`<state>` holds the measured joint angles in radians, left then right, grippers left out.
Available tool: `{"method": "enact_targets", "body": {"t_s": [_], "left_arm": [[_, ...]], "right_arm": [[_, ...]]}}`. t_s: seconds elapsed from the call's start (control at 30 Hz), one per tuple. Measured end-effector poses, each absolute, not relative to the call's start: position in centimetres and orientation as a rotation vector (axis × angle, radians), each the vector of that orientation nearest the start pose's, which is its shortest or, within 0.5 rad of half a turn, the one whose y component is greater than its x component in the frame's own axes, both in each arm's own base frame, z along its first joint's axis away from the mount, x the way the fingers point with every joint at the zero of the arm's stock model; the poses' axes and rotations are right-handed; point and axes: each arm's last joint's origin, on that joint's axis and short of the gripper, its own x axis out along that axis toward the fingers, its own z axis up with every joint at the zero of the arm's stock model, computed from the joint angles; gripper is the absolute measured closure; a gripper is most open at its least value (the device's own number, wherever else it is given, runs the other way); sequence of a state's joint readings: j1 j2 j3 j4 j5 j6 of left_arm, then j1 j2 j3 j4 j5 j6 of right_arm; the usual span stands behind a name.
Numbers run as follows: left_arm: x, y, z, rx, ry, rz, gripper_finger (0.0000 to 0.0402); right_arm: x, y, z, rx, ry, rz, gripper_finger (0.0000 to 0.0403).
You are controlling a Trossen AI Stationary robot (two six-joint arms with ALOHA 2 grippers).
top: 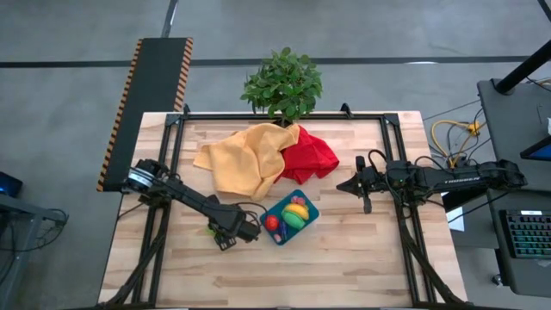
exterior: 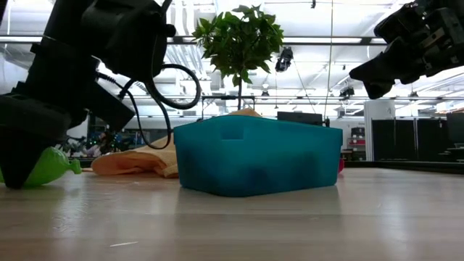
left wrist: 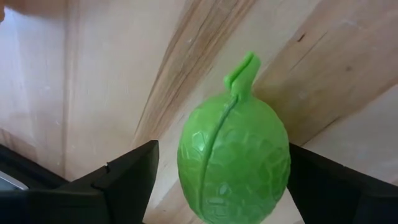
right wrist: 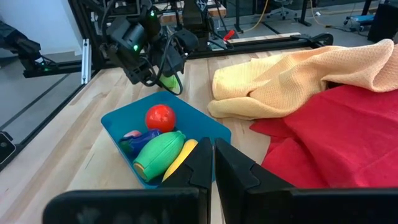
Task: Pick and placing Produce into tupperware
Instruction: Put the green melon into the blue bin
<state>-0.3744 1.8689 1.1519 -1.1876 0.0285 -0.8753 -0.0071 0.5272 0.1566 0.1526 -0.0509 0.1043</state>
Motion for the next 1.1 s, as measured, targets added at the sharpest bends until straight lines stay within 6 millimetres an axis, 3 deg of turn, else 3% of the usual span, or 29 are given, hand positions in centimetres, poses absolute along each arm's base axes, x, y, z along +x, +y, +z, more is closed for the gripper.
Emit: {"method": "enact_targets", "body": {"t_s": [0.5, 0.87, 1.1], "left_arm": [[26.8, -10.7, 15.0, -0.229, 1.854, 0.476, 0.0214], [27.1, -10.8, 15.3, -0.214, 1.833, 0.436, 0.0209], [27.6, -10.8, 17.3, -0.180, 1.734, 0.406, 0.0208]], "right_arm": [[13.6, 0.1, 18.3, 0.110, 0.220, 0.032, 0.0394], [13.6, 0.1, 18.3, 0.108, 0.220, 0.033, 0.0394], [13.6, 0.1, 18.3, 0.108, 0.220, 0.033, 0.0394]]}}
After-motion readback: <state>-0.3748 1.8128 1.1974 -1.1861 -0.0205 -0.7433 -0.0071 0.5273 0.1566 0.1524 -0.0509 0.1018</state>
